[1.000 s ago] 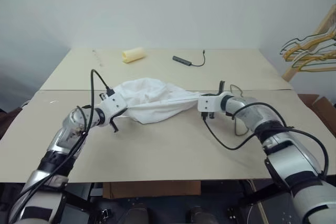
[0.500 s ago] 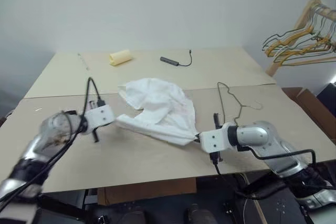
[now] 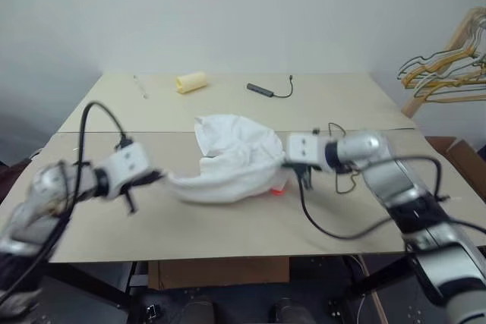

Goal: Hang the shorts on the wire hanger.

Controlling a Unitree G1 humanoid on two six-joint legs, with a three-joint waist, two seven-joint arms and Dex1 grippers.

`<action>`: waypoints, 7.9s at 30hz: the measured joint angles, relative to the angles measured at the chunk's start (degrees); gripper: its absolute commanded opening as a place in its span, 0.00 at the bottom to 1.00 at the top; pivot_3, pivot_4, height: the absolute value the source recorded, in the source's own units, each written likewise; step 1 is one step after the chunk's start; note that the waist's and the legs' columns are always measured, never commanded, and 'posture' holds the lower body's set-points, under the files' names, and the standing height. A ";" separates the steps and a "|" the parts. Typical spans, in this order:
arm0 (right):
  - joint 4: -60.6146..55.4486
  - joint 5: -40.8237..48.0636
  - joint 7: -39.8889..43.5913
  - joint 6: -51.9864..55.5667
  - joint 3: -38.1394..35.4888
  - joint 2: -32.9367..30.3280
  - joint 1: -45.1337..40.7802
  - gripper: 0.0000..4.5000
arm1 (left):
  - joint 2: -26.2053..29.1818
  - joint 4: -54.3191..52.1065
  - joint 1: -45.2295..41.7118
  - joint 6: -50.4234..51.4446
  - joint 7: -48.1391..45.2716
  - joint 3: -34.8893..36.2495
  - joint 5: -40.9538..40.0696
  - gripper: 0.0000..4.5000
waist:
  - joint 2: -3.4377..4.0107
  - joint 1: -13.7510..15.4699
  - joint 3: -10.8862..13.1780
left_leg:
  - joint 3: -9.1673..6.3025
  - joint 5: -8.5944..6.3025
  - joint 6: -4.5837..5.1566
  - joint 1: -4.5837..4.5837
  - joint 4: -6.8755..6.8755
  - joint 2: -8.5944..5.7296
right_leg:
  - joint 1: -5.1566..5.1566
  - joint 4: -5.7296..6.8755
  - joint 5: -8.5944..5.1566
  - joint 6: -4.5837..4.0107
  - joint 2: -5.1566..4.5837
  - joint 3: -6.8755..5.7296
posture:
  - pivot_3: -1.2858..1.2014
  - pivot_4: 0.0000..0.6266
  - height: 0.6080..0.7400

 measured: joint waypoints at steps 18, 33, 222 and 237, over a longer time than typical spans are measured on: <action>4.63 -15.88 -38.87 -30.15 0.74 1.02 6.01 0.01 | 2.60 -10.41 4.14 -14.15 19.94 11.84 3.94 0.00 | -0.12 -2.64 -0.59 | 0.30 -0.51 0.09 -1.56 0.21 -0.15 | -1.61 -0.21 0.10 0.23 -0.28 0.07 | 0.56 0.00 1.00; -18.47 -6.81 1.43 -34.38 9.67 -13.92 23.74 0.01 | 18.63 -28.65 56.17 -10.02 -12.34 18.13 0.28 0.00 | -0.09 -3.24 -0.51 | 0.38 -0.39 -0.01 0.51 -0.12 0.05 | 0.11 -0.15 -0.67 -0.09 -0.37 -0.11 | 0.56 0.00 1.00; -23.03 57.38 8.21 46.51 -10.03 4.56 13.58 0.01 | -7.16 -4.86 3.74 21.17 -18.35 25.68 -68.78 0.00 | -0.34 -6.18 -0.44 | -0.27 -0.50 0.01 0.17 -0.10 0.06 | 0.10 -0.34 -0.26 0.03 0.16 -0.05 | 0.52 0.00 1.00; -23.63 60.98 2.91 49.58 -17.45 5.64 15.53 0.00 | -6.08 -3.61 7.68 14.78 -17.30 17.90 -52.06 0.65 | -0.34 -6.15 -0.44 | -0.27 -0.50 0.00 0.17 -0.10 0.07 | 0.09 -0.34 -0.26 0.02 0.16 -0.05 | 0.51 0.00 1.00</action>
